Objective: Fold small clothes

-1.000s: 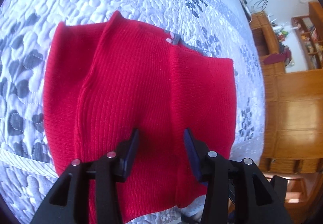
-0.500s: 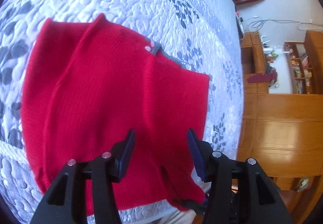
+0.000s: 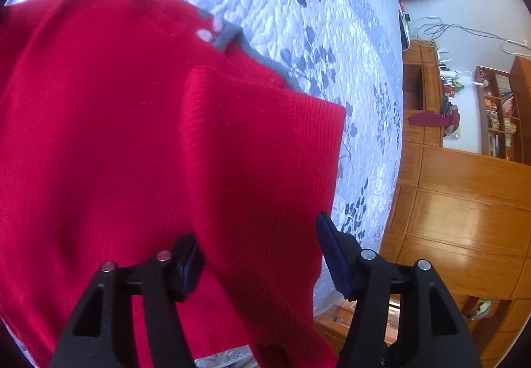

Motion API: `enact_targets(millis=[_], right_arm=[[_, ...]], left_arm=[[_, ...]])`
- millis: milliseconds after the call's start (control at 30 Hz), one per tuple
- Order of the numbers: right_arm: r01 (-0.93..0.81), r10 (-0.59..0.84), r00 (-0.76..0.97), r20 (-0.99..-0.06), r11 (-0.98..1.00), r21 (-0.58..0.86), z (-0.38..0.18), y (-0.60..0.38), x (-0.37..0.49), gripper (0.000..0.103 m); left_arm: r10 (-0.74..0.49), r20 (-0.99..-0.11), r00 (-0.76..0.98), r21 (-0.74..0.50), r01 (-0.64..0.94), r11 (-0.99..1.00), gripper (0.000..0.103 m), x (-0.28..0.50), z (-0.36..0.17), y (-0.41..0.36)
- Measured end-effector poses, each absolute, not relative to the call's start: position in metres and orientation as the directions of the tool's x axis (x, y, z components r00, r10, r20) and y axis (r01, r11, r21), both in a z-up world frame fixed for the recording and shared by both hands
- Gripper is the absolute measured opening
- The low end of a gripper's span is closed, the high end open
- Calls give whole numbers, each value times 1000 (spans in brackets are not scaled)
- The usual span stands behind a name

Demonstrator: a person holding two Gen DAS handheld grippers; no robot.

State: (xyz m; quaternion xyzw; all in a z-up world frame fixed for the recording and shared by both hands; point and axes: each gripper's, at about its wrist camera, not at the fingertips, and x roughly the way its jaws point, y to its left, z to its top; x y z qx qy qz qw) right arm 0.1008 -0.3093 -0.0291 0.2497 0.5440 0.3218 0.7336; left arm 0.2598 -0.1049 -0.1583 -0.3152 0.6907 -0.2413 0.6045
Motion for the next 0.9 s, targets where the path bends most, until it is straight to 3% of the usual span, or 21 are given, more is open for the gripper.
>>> enact_targets(millis=[67,200,433,833,900], right_arm=[[-200,745,198,-636,666,718,-30,-310,102,8],[-198,750,196,-632,661,723,-32,-310,100,8],[-217,738,165,-655,675,706,-35,-291,104,8],[-351,769,71,-635,615,706,-16,-197,123,8],[-368,764,37,-644,610,702,-22,-175,126,8]], left_arm=[[-748,-661,-60,-737,-139,662,60,261,-158,-109],[-745,-665,-53,-735,-126,666,18,267,-159,-112],[-741,-672,2,-739,-62,670,16,267,-141,-102],[-629,-759,170,-615,132,777,15,271,-60,-28],[-605,-769,204,-586,150,796,11,270,-55,-8]])
